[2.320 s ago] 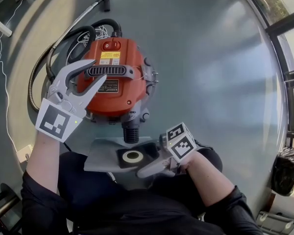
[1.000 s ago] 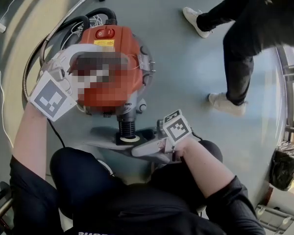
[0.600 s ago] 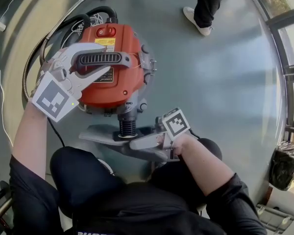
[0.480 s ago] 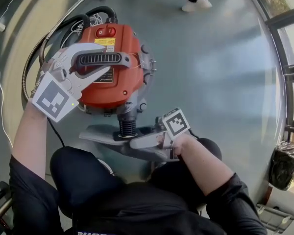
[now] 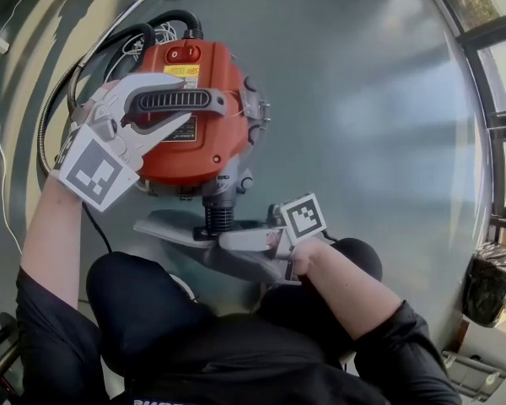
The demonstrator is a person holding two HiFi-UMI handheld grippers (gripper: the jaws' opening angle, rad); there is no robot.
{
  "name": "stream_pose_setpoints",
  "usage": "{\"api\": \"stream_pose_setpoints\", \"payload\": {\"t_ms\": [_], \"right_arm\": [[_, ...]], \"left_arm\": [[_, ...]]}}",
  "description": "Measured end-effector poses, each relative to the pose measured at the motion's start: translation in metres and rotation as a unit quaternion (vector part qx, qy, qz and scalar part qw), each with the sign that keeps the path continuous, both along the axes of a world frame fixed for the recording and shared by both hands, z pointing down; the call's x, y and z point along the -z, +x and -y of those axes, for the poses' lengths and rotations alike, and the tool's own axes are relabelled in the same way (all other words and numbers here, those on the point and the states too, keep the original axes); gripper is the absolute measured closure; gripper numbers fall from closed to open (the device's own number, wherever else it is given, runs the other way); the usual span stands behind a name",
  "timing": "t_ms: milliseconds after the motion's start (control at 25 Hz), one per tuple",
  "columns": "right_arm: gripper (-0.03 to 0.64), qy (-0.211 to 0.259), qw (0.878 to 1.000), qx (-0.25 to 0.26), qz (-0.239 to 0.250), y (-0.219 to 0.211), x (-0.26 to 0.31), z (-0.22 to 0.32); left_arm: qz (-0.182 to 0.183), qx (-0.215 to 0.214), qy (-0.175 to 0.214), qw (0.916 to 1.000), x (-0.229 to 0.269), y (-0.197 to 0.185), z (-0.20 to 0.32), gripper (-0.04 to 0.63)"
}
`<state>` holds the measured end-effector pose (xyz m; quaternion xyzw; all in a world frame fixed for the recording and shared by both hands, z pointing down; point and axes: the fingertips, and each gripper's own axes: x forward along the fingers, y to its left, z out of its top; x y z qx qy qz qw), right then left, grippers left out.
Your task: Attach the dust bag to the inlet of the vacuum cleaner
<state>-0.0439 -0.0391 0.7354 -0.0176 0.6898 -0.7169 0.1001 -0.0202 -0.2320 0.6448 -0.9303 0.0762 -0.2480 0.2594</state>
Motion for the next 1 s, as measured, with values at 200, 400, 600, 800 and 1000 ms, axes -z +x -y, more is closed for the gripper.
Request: {"api": "stream_pose_setpoints", "payload": {"t_ms": [200, 400, 600, 800, 1000], "right_arm": [[0.103, -0.029, 0.999, -0.04, 0.002, 0.01, -0.003, 0.001], [0.104, -0.044, 0.996, -0.078, 0.005, 0.012, -0.007, 0.01], [0.103, -0.045, 0.995, -0.091, 0.008, 0.006, -0.006, 0.014], [0.104, -0.047, 0.994, -0.095, 0.005, 0.012, -0.007, 0.014], [0.104, -0.052, 0.993, -0.104, 0.009, 0.015, -0.008, 0.016]], "left_arm": [[0.001, 0.002, -0.002, 1.0, 0.0, -0.001, 0.0, 0.423], [-0.002, 0.003, -0.002, 1.0, -0.002, -0.001, 0.001, 0.423], [0.0, 0.002, 0.001, 1.0, -0.002, 0.0, 0.0, 0.423], [0.002, 0.003, 0.002, 1.0, -0.001, -0.001, 0.0, 0.423], [0.003, 0.004, 0.003, 1.0, 0.0, -0.001, 0.0, 0.423]]}}
